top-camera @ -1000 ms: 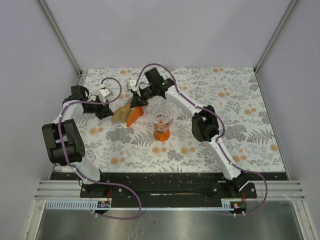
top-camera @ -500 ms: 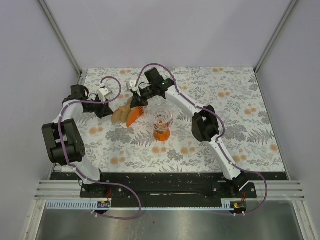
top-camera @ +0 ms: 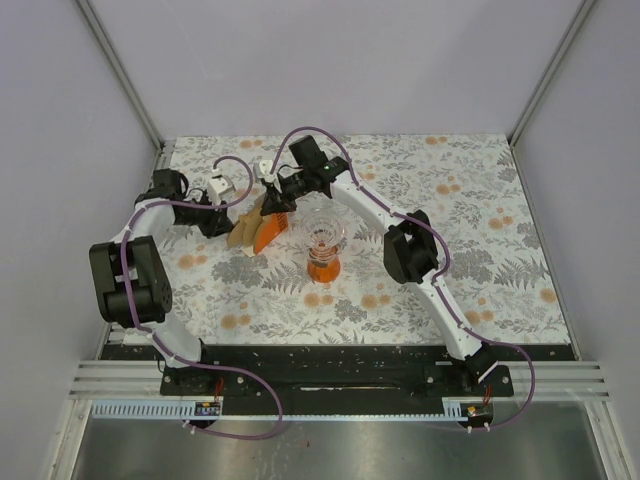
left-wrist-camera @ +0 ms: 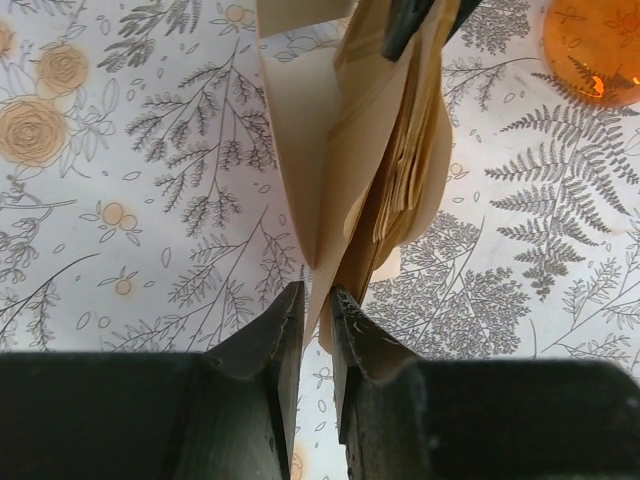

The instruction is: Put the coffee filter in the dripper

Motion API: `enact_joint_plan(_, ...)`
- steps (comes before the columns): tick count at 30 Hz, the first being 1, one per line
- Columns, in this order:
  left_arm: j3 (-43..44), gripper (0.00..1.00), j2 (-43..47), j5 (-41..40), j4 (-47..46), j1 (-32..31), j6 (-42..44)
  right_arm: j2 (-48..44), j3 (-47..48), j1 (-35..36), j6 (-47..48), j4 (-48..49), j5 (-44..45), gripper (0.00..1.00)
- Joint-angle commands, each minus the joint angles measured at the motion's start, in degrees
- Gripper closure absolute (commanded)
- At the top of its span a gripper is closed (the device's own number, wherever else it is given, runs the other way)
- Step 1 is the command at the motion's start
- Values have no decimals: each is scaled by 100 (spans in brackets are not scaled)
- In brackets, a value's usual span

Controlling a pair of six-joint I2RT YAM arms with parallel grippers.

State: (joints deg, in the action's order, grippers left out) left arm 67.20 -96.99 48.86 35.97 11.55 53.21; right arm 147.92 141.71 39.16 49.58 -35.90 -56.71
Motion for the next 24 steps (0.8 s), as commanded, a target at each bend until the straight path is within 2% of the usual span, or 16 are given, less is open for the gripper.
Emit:
enact_joint_plan(1, 144, 79, -13, 194, 130, -57, 243, -501, 59, -40, 104, -31, -165, 100)
enact_joint_plan(6, 232, 81, -101, 45, 139, -162, 172, -483, 76, -40, 87, -14, -192, 100)
enact_joint_plan(10, 232, 72, -109, 80, 384, -355, 479, -492, 76, -31, 87, -14, -183, 100)
enact_joint_plan(12, 232, 71, -109, 89, 385, -399, 489, -501, 67, -31, 87, -22, -183, 100)
enact_joint_plan(15, 381, 80, -232, 18, 428, -399, 322, -501, 59, -40, 87, -22, -183, 100)
enact_joint_plan(19, 715, 100, -505, 97, 859, -399, 383, -492, 59, -31, 87, -22, -165, 100)
enact_joint_plan(24, 830, 100, -453, 185, 1167, -399, 313, -509, 67, -40, 60, 13, -113, 100)
